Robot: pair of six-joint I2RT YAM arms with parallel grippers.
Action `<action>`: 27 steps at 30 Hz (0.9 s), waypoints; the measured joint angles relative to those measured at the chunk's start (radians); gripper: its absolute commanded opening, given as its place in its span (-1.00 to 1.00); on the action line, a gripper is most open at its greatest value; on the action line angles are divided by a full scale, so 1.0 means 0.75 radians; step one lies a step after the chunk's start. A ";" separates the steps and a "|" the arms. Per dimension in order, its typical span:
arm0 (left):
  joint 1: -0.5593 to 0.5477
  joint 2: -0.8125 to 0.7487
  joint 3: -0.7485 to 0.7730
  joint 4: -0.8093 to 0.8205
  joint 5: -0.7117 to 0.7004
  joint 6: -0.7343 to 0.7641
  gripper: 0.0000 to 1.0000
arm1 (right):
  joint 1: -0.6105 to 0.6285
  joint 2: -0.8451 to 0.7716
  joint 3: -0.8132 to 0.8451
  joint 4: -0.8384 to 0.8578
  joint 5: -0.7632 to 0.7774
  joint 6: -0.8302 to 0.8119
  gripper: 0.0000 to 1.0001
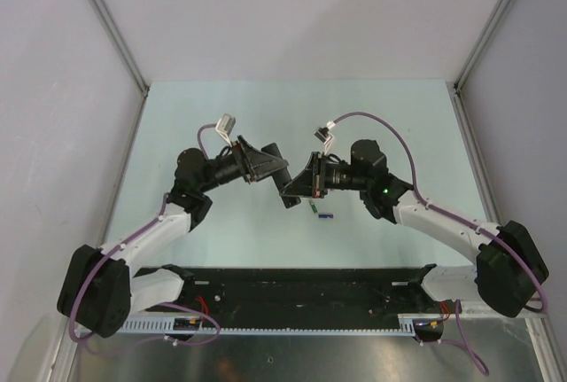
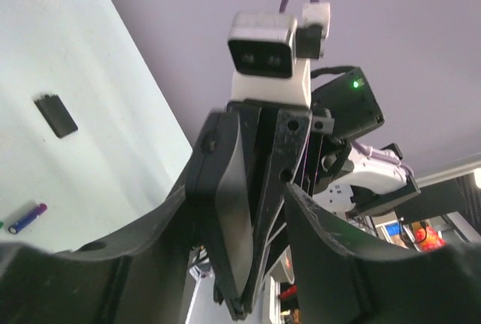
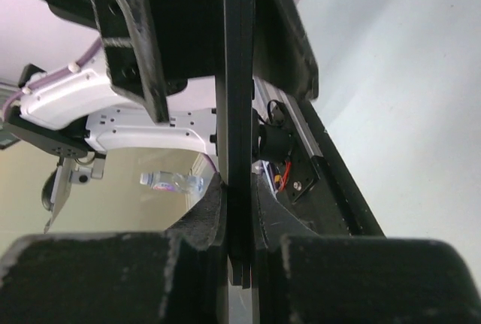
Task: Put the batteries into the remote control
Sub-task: Adjust the remote control.
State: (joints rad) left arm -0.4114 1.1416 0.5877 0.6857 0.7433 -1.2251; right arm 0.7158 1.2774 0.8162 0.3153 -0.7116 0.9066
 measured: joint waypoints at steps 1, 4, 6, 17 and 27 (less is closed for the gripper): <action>-0.013 -0.003 -0.008 0.002 -0.013 -0.007 -0.03 | 0.000 -0.001 -0.007 0.017 0.005 0.014 -1.00; -0.057 -0.019 -0.040 0.011 -0.067 -0.016 -0.24 | 0.001 -0.001 -0.024 0.085 0.032 0.064 -1.00; -0.081 -0.035 -0.060 0.017 -0.097 -0.026 -0.34 | 0.003 -0.001 -0.034 0.131 0.045 0.095 -1.00; -0.109 -0.112 -0.112 0.074 -0.209 -0.052 -0.61 | 0.015 -0.001 -0.094 0.316 0.066 0.229 -1.00; -0.112 -0.121 -0.113 0.095 -0.218 -0.092 -0.50 | 0.022 -0.005 -0.100 0.345 0.078 0.232 -1.00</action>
State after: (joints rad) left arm -0.4953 1.0508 0.5030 0.7567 0.5797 -1.2938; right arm 0.7322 1.2736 0.7414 0.5743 -0.6533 1.0805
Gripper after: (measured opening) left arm 0.230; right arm 0.100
